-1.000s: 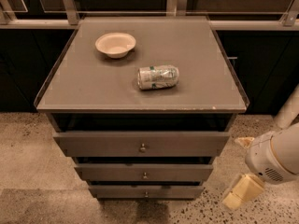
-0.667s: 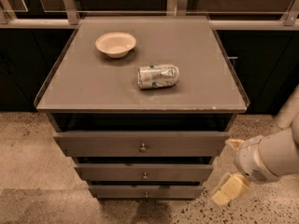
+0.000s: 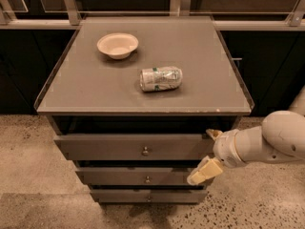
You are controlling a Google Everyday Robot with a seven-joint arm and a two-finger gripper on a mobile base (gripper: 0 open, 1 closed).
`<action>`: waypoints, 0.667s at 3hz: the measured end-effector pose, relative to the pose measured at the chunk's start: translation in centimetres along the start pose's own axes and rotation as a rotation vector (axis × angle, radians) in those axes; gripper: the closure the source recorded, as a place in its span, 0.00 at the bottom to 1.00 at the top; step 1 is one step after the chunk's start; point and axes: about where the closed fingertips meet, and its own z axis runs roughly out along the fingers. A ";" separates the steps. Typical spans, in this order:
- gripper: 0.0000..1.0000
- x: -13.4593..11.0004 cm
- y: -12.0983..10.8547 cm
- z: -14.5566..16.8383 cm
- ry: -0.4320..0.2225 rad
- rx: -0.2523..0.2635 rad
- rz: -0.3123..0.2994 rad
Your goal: Open top drawer
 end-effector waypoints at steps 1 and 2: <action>0.00 -0.1 -0.1 0.2 -0.003 -0.002 -0.001; 0.00 0.3 -0.9 0.4 0.010 0.017 0.011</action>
Offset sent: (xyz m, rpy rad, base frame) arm 0.0158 -0.0155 -0.0114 -0.0291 0.0026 -0.0554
